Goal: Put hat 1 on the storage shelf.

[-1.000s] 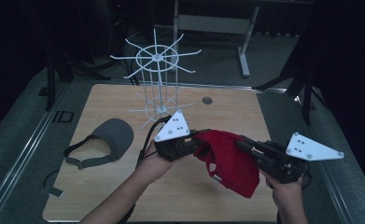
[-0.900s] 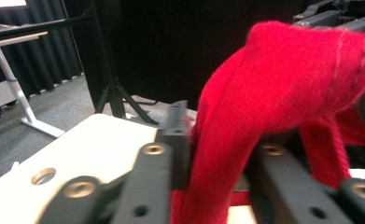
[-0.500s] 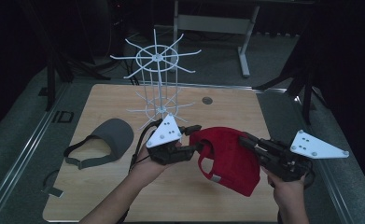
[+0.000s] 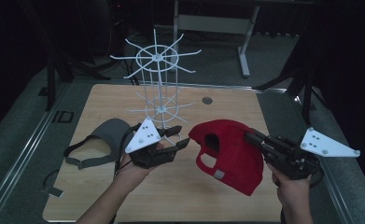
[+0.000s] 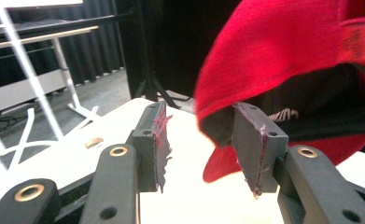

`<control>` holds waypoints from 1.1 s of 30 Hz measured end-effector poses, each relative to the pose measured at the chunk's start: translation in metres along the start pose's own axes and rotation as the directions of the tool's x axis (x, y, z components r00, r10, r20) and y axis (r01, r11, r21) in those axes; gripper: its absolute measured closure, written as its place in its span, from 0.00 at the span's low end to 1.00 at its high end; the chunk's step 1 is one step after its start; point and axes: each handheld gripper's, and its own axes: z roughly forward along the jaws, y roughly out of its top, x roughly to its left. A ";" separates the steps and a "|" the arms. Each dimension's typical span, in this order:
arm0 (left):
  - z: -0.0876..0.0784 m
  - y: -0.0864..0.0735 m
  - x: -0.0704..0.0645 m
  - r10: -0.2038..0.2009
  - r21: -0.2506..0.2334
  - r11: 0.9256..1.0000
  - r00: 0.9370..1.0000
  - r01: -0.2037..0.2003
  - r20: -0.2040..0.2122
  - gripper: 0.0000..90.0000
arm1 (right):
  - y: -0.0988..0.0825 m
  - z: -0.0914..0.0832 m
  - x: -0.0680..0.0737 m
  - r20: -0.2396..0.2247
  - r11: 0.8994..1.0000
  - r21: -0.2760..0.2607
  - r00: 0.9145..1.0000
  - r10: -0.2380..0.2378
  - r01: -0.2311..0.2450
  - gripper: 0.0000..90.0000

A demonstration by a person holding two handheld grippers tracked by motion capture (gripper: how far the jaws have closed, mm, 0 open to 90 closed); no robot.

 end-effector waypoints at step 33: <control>-0.048 -0.126 0.007 -0.117 0.000 0.993 0.989 0.117 -0.088 0.53 | 0.064 0.013 -0.037 0.210 0.994 -0.112 0.978 0.010 0.014 0.92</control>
